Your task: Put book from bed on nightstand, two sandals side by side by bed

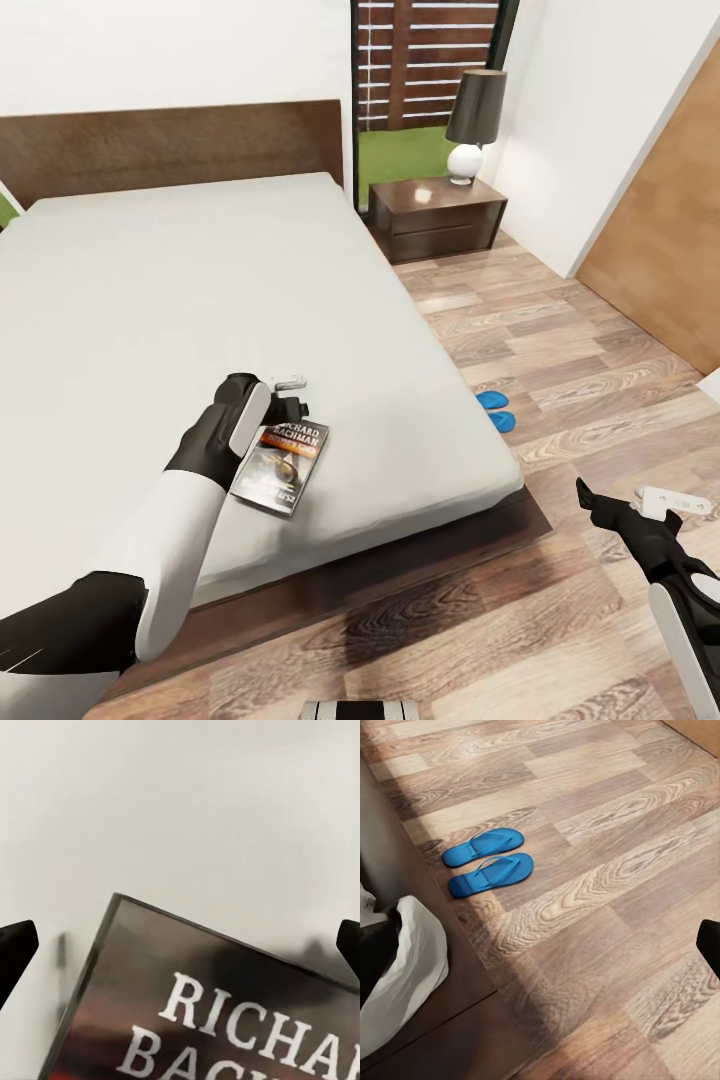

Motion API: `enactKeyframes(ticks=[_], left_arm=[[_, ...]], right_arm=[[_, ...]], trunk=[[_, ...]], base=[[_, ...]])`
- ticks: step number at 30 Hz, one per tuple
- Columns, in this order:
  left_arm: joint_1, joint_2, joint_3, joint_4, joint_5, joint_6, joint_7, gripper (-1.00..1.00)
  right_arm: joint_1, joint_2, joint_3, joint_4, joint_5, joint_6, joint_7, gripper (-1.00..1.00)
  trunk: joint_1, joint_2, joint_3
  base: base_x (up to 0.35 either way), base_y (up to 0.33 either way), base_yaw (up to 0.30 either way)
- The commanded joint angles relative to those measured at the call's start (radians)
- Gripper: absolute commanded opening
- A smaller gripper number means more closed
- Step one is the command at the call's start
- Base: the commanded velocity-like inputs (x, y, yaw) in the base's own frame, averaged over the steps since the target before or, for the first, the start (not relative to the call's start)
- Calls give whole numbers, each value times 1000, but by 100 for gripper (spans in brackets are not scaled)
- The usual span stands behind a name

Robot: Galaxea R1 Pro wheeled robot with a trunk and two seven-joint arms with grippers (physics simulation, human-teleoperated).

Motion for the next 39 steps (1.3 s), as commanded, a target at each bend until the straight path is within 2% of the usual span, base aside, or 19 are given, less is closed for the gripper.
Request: enactKeyframes(ticks=[1,13,25,33,39], left_arm=[[0,0,-2,-1,11,2,9,100],[0,-1,-2,-1,11,2,5,100],[0,0,0,-1,10,2,5,100],[0,0,-2,-1,10,2,4,100],[0,0,-1,-1,10,2,5,100]], right_arm=[[0,0,0,-1,-10,5,-4,100],[0,0,0,-1,-10,5,-4,100],[0,0,0,-1,-10,5,-4,100],[0,0,0,-1,-10,5,-4,100],[0,0,0,-1,-10,5,-4,100]], trunk=[[0,0,-1],[0,0,-1],[0,0,-1],[0,0,-1],[0,0,-1]], base=[[0,0,0],[-126,0,0],[-13,0,0],[-252,0,0],[-70,0,0]])
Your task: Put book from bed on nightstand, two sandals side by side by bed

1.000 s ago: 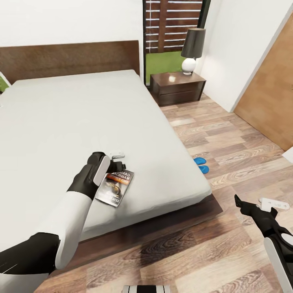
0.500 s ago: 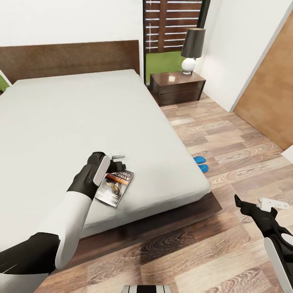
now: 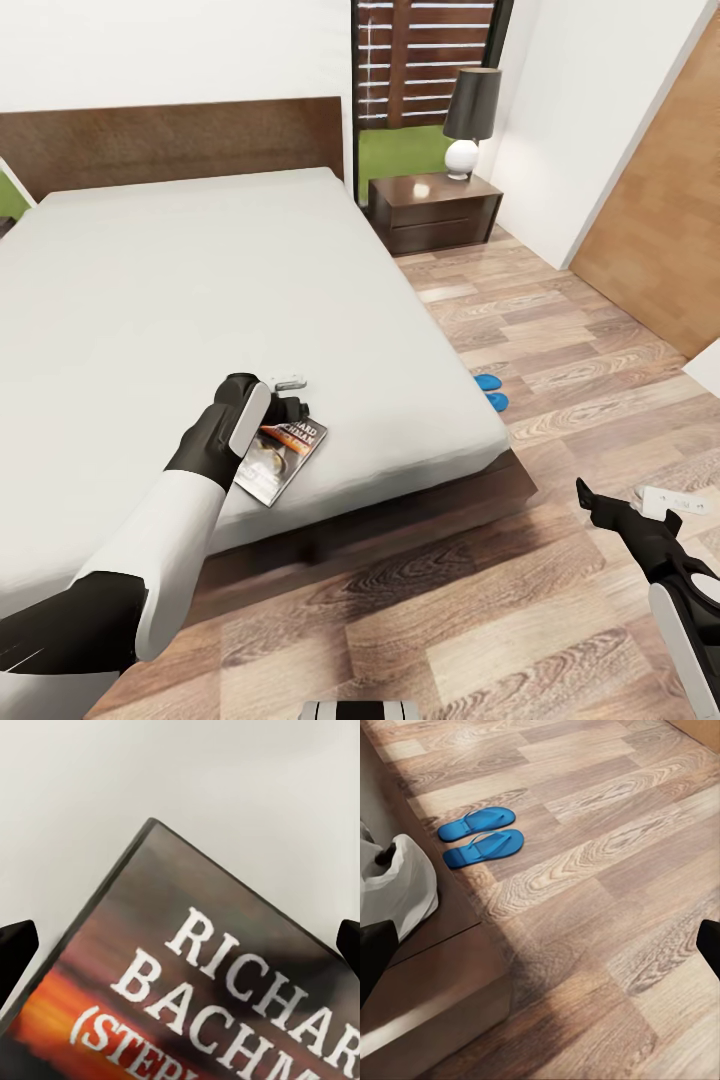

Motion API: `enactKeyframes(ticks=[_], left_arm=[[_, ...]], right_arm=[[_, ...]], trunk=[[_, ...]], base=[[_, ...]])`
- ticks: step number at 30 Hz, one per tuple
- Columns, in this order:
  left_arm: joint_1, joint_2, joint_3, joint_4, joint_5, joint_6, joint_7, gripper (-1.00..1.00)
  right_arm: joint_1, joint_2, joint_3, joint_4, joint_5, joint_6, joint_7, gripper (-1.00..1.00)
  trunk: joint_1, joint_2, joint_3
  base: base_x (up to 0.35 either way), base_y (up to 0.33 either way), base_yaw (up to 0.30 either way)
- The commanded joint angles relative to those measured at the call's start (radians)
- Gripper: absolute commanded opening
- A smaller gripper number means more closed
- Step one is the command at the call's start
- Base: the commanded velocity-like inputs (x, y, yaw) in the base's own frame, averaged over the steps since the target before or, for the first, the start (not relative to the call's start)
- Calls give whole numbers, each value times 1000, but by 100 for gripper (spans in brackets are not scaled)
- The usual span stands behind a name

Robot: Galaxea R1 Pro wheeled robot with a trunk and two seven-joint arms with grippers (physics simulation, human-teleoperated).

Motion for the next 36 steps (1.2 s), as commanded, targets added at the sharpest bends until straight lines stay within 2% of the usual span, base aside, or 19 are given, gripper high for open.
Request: enactKeyframes(ticks=[1,25,36], left_arm=[[-1,0,-1,-1,10,3,10,100],[-1,0,-1,-2,9,3,10,100],[0,4,0,-21,4,3,12,100]], right_arm=[[0,0,0,-1,-10,5,-4,100],[0,-1,0,0,-10,5,-4,100],[0,-1,1,0,-9,5,-4,100]], trunk=[[0,0,-1],[0,0,-1],[-42,77,34]], base=[[-21,0,0],[-35,0,0],[0,0,0]])
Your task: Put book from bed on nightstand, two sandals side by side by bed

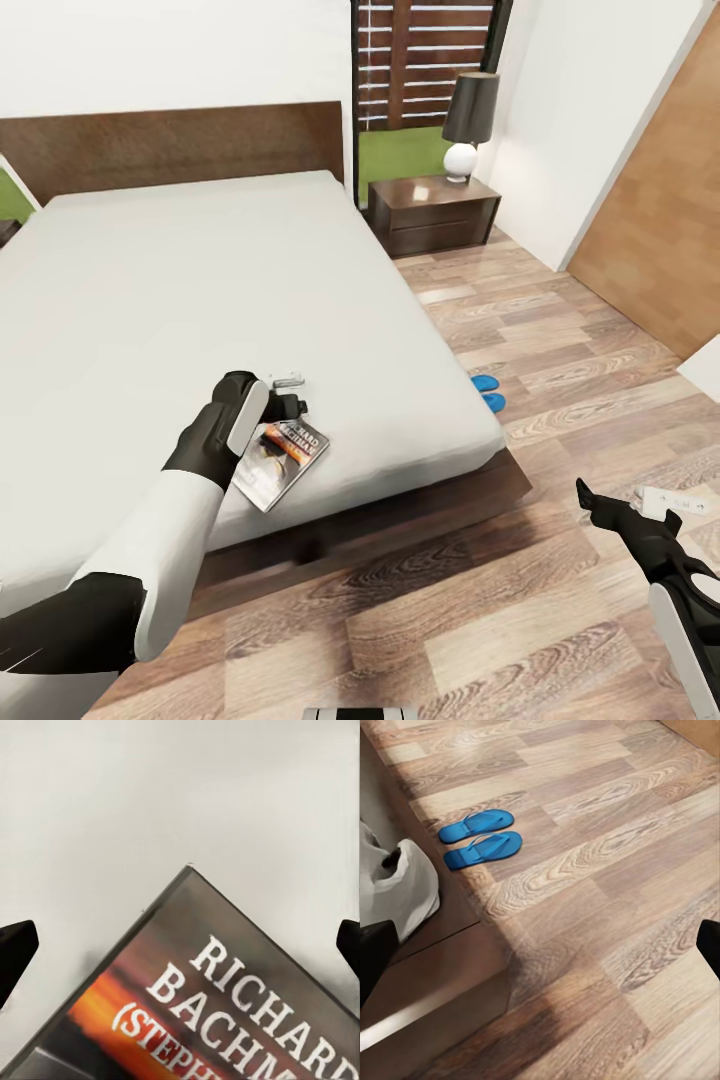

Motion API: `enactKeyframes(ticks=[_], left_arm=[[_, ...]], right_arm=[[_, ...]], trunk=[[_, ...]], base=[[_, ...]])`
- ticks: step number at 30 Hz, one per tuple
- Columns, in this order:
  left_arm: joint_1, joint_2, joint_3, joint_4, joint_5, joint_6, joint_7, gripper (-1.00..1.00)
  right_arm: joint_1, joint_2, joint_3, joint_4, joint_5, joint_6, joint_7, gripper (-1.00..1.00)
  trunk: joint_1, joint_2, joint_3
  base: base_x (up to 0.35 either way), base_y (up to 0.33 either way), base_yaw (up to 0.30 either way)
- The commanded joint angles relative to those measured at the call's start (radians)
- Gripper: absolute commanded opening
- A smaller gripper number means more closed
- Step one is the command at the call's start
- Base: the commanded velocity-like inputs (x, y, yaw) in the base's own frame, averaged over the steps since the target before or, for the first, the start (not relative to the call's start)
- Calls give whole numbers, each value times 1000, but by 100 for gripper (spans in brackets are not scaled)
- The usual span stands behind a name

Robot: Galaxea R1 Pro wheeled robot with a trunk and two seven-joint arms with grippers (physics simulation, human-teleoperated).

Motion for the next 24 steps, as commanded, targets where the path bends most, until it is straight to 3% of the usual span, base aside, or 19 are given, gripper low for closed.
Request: enactKeyframes(ticks=[1,4,6,9,15,19,21,23,24], left_arm=[[0,1,-2,-14,10,2,11,100],[5,5,-2,-81,8,3,15,100],[9,9,-2,-176,5,5,19,100],[16,13,-2,-227,4,7,29,100],[86,37,-3,-401,6,11,45,100],[154,42,-5,-515,2,11,49,100],[244,43,-13,-608,-5,12,52,100],[279,44,-15,-631,-7,11,53,100],[334,44,-18,-651,-8,5,55,100]], right_arm=[[0,-1,1,-2,-10,5,-4,100],[0,-1,2,-2,-10,5,-3,100],[0,2,4,-3,-10,9,-4,100],[0,3,4,-3,-10,20,-6,100],[0,3,4,-4,-10,45,-10,100],[0,2,5,-4,-10,61,-10,100],[0,2,8,-4,-9,86,-10,100],[0,2,12,-4,-9,96,-10,100],[0,2,27,-4,-2,109,-11,100]], trunk=[[-4,7,3],[-16,28,12],[-23,42,18],[-35,63,28],[-58,105,46],[-73,133,59],[-81,147,65],[-88,161,71],[-92,168,75]], base=[[0,0,0],[0,0,0],[0,0,0],[0,0,0],[0,0,0],[0,0,0],[0,0,0],[0,0,0],[0,0,0]])
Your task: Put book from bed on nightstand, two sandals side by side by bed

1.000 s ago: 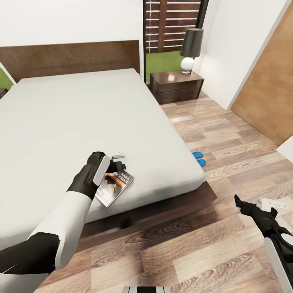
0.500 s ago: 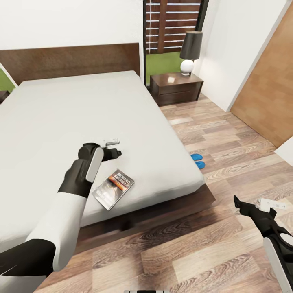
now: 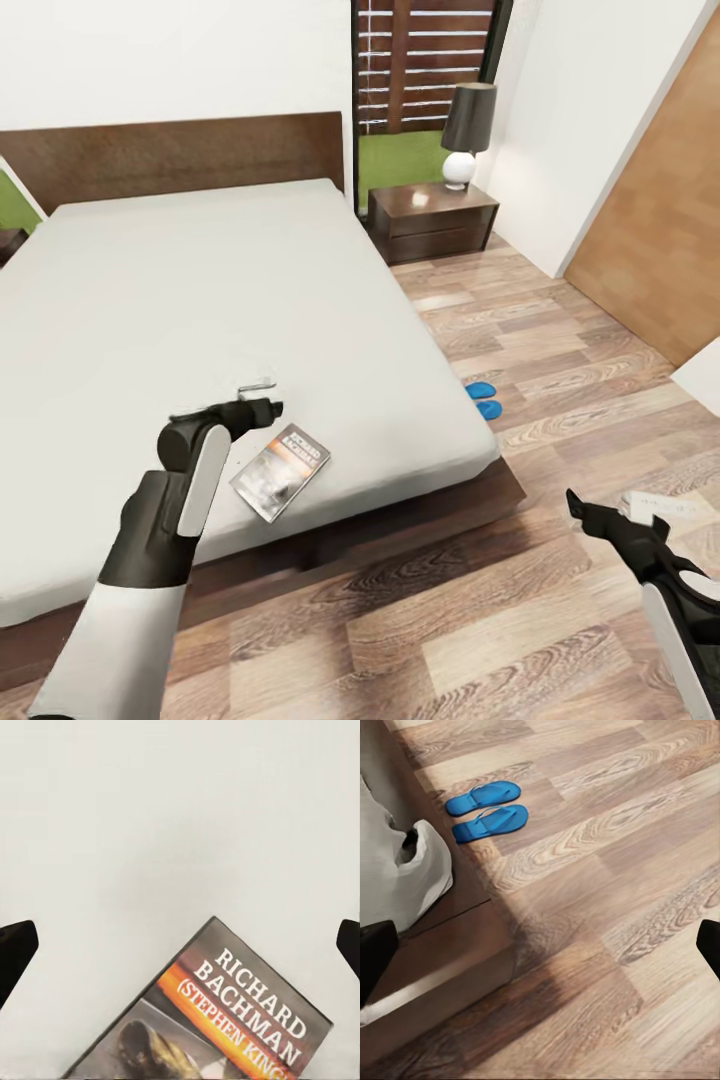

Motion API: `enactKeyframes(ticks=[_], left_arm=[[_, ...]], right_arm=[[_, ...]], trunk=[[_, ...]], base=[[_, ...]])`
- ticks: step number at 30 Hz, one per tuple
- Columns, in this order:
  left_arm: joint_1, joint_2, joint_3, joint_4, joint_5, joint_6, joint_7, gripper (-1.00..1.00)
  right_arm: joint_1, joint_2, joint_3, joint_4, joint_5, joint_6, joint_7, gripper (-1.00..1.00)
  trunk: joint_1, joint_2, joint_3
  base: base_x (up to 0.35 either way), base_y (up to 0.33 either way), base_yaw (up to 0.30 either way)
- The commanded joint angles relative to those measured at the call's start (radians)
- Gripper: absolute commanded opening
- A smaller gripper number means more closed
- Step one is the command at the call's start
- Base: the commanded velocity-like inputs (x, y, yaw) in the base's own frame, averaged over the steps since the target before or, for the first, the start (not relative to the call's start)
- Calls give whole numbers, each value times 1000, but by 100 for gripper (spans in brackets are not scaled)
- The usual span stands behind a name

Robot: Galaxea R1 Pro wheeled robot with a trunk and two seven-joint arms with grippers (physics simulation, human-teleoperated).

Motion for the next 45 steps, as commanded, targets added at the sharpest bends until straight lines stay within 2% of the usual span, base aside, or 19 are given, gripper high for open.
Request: enactKeyframes(ticks=[1,3,4,6,7,9,10,11,12,15,16,20,25,31,45], left_arm=[[40,0,-4,-10,9,-2,16,100],[76,0,-11,-15,9,-8,27,100],[110,1,-29,-19,8,-20,42,100],[160,3,-70,-21,6,-58,66,100],[194,7,-105,-23,1,-93,84,100],[227,12,-145,-25,-9,-131,101,100],[255,17,-188,-26,-20,-166,118,100],[267,19,-208,-26,-26,-181,126,100],[289,22,-242,-26,-34,-208,143,100],[318,28,-281,-26,-41,-238,162,100],[347,31,-308,-26,-45,-273,170,100],[366,32,-344,-26,-45,-302,174,100],[370,33,-363,-24,-42,-304,175,100],[371,32,-367,-22,-39,-303,175,100],[371,31,-369,-12,-35,-302,174,100]], right_arm=[[0,-1,11,-1,1,11,-4,100],[0,0,21,-1,15,14,-5,100],[0,0,28,-1,34,17,-5,100],[0,1,35,-1,66,21,-5,100],[0,2,37,-1,86,28,-5,100],[0,2,39,-1,104,38,-5,100],[0,2,40,-1,119,47,-5,100],[0,2,41,-1,124,51,-5,100],[0,2,42,-1,132,56,-4,100],[0,2,42,-1,140,62,-3,100],[0,3,43,-1,144,65,-2,100],[0,2,43,-1,146,68,-1,100],[0,2,44,1,147,69,0,100],[0,2,43,2,147,79,0,100],[0,2,44,2,147,83,1,100]], trunk=[[-4,7,3],[-12,21,9],[-16,28,12],[-23,42,18],[-27,49,22],[-35,63,28],[-39,70,31],[-42,77,34],[-46,84,37],[-58,105,47],[-62,112,50],[-77,140,62],[-77,140,62],[-77,140,62],[-77,140,62]], base=[[0,0,0],[0,0,0],[0,0,0],[0,0,0],[0,0,0],[0,0,0],[0,0,0],[0,0,0],[0,0,0],[0,0,0],[0,0,0],[0,0,0],[0,0,0],[-8,0,0],[-304,0,45]])
